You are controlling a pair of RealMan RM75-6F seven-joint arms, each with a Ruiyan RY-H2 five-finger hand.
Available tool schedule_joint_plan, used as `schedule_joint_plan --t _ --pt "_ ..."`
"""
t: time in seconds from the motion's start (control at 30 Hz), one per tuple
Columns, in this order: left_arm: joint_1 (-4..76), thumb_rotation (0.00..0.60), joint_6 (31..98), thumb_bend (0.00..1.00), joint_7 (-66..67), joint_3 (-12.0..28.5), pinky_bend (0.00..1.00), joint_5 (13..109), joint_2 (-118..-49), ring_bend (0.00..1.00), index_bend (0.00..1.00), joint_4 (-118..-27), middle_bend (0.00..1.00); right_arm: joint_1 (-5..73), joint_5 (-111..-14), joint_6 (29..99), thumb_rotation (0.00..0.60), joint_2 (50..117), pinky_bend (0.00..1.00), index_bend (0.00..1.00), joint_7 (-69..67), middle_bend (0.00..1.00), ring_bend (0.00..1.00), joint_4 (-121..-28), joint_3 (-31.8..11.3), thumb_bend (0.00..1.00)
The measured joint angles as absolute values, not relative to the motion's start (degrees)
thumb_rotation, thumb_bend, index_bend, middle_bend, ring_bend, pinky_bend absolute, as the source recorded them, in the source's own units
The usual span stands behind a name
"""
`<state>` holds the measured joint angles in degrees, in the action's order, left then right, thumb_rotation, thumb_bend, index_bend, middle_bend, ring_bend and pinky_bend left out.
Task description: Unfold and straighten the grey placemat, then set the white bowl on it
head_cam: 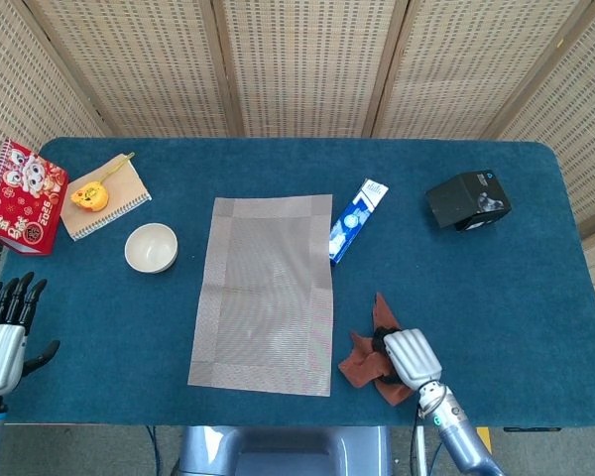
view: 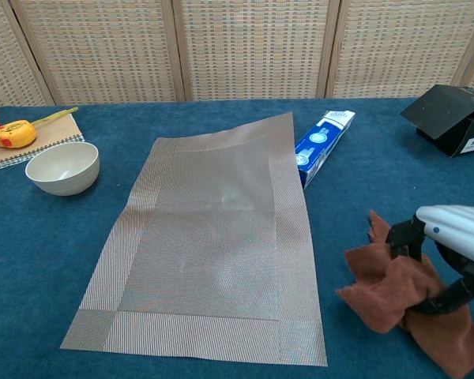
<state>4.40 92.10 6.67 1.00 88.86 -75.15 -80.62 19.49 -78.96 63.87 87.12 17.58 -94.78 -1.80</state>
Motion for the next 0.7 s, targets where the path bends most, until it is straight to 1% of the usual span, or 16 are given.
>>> schedule_joint_plan --t 0.33,0.43,0.6,0.7 --pt "4.43 0.600 91.45 0.18 6.58 1.36 0.00 88.65 -75.37 0.00 0.05 -80.25 0.00 21.79 -77.28 65.43 0.600 83.39 0.80 0.74 18.96 0.50 0.50 -98.00 -7.68 0.42" --pt "4.44 0.600 91.34 0.18 6.69 1.45 0.00 88.64 -75.49 0.00 0.06 -80.16 0.00 22.84 -76.28 65.73 0.600 82.54 0.80 0.75 19.18 0.50 0.51 -98.17 -10.08 0.41" --pt "4.37 0.600 91.37 0.19 6.65 1.65 0.00 88.62 -75.52 0.00 0.05 -80.19 0.00 25.10 -73.82 67.11 0.600 82.14 0.80 0.74 19.68 0.50 0.51 -96.75 -15.38 0.41" --pt "4.38 0.600 91.18 0.18 6.62 1.75 0.00 88.55 -75.49 0.00 0.05 -80.20 0.00 26.70 -72.58 68.10 0.600 82.22 0.79 0.73 19.76 0.48 0.50 -95.01 -18.25 0.40"
